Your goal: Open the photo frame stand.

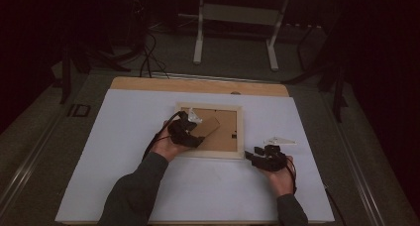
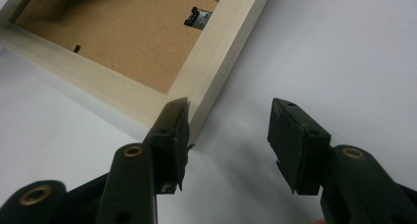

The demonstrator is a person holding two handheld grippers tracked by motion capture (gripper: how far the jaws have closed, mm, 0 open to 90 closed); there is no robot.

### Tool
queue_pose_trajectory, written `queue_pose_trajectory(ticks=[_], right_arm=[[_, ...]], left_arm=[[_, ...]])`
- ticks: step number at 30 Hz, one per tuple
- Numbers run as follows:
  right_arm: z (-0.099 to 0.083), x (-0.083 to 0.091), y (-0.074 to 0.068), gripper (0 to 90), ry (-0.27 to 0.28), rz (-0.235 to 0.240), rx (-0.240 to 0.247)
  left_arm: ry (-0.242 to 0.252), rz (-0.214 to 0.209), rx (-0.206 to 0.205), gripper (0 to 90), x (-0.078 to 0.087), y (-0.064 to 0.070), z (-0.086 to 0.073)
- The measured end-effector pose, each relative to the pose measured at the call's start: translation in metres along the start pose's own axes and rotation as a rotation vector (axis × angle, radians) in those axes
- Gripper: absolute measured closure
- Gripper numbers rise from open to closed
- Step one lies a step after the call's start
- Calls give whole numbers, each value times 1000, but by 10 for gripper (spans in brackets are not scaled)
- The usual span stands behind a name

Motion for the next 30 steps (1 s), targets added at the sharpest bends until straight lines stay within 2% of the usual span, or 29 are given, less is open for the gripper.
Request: queue_pose_trajectory(ticks=[15,19,26,30], right_arm=[[1,3,0,493,7,0,-4],[2,4,-2,493,8,0,8],[6,10,-2,507,19,-12,19],[12,15,0,529,34,1,14]], left_arm=[[49,58,-25,392,4,9,-6],[58,68,-29,392,4,11,-8],[76,86,-30,393,6,15,-11],[88,98,-31,393,7,18,-13]])
Point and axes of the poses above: each handheld gripper's, and its own axes: x roughly backward along the jaws, z roughly out of its top, y roughly to its right, the point moved 1 cm from there along -x, roughly forward along the jaws, and after that the axes turned 15 degrees about -y, right-handed, at the moved point
